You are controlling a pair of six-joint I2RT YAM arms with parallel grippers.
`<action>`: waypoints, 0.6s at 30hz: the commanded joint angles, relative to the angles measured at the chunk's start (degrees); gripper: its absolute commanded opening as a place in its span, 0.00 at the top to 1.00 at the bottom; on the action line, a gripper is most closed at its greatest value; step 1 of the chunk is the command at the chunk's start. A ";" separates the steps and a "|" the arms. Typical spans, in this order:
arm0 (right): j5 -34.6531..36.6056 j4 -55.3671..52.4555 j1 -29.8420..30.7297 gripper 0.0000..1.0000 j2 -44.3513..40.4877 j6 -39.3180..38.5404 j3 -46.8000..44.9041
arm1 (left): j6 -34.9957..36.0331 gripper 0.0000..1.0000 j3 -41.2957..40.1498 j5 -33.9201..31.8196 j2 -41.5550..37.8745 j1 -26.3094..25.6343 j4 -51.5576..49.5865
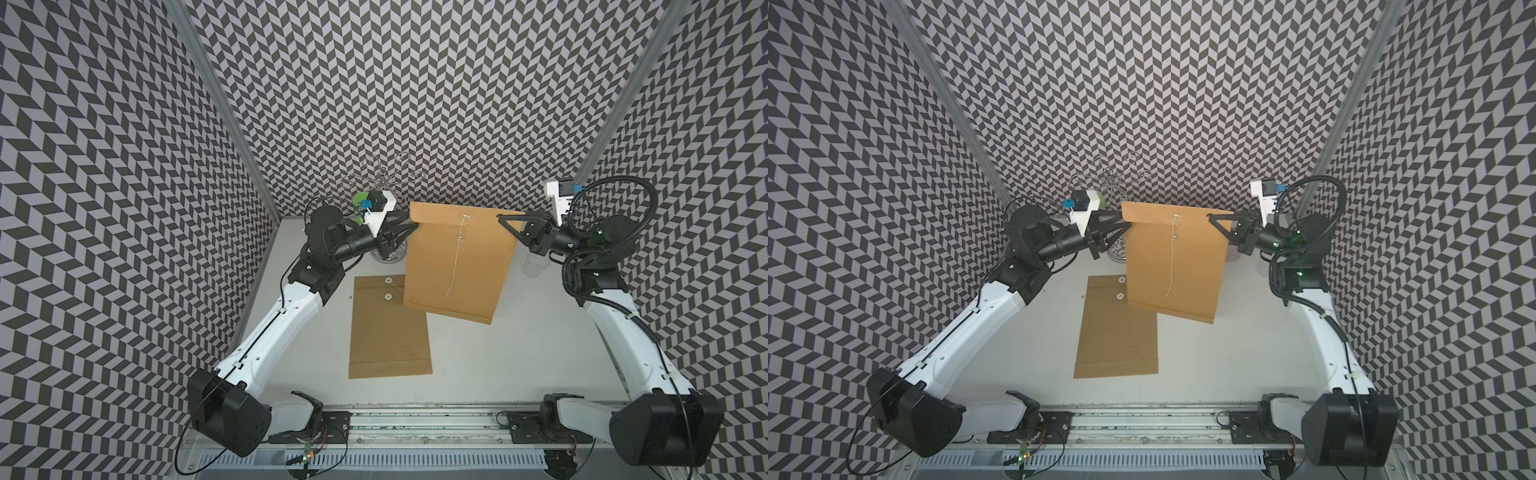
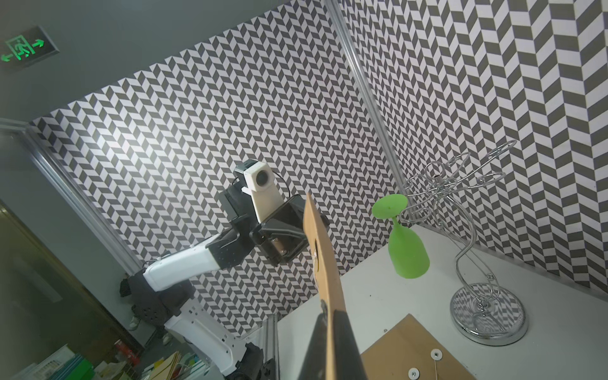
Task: Close the mouth of the file bag
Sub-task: Adjust the file bag.
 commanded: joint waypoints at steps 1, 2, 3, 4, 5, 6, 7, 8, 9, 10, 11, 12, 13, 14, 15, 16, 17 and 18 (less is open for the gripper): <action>5.20 2.85 0.32 1.00 -1.96 2.74 0.59 | -10.30 0.41 -3.52 -0.21 -3.45 3.98 2.58; 5.71 2.80 0.32 1.00 -2.03 3.11 0.55 | -12.52 0.35 -4.54 -0.58 -4.10 4.88 2.76; 5.97 2.41 0.34 1.00 -2.01 3.26 0.67 | -14.90 0.30 -5.55 -0.59 -4.72 6.01 3.09; 5.98 2.21 0.36 1.00 -1.93 3.41 0.80 | -17.33 0.26 -6.44 0.64 -5.20 6.98 4.02; 6.02 2.09 0.36 1.00 -1.80 3.50 0.85 | -19.62 0.24 -7.23 2.08 -5.49 7.45 5.45; 5.96 2.12 0.47 1.00 -1.68 3.72 0.85 | -22.30 0.20 -8.11 3.95 -5.79 7.52 8.09; 5.78 2.24 0.76 1.00 -1.45 3.92 0.80 | -26.19 0.15 -9.02 6.16 -5.85 7.47 11.39; 5.48 2.46 1.08 1.00 -1.16 3.92 0.85 | -28.65 0.08 -9.73 7.68 -5.79 7.30 15.08; 5.11 2.74 1.47 1.00 -1.04 4.04 0.72 | -30.27 0.02 -10.05 8.34 -5.60 7.18 18.36; 4.97 3.13 2.03 1.00 -0.96 4.14 0.58 | -30.51 0.00 -9.61 8.18 -5.19 7.06 19.44; 4.92 3.21 2.47 1.00 -0.92 4.14 0.49 | -30.21 0.01 -8.60 8.05 -4.54 7.00 19.56; 4.73 3.20 2.94 1.00 -0.95 4.00 0.49 | -29.55 0.00 -7.20 8.13 -3.54 6.76 19.20; 4.54 3.27 3.32 1.00 -0.96 3.92 0.50 | -28.78 0.00 -5.59 8.38 -2.38 6.36 18.58; 4.53 3.25 3.88 1.00 -0.97 3.81 0.45 | -27.98 0.00 -4.50 8.60 -1.48 5.93 18.17; 4.29 3.07 4.25 1.00 -1.11 3.69 0.58 | -27.02 0.00 -3.67 8.58 -0.57 5.32 18.05; 3.86 3.10 4.54 1.00 -1.09 3.70 0.61 | -26.37 0.00 -2.81 8.70 0.44 4.77 17.96; 3.62 3.03 4.81 1.00 -1.21 3.70 0.73 | -26.16 0.01 -2.06 9.32 1.31 4.50 18.07; 3.31 2.81 5.07 1.00 -1.28 3.55 0.91 | -26.27 0.02 -1.39 10.61 2.21 4.13 18.62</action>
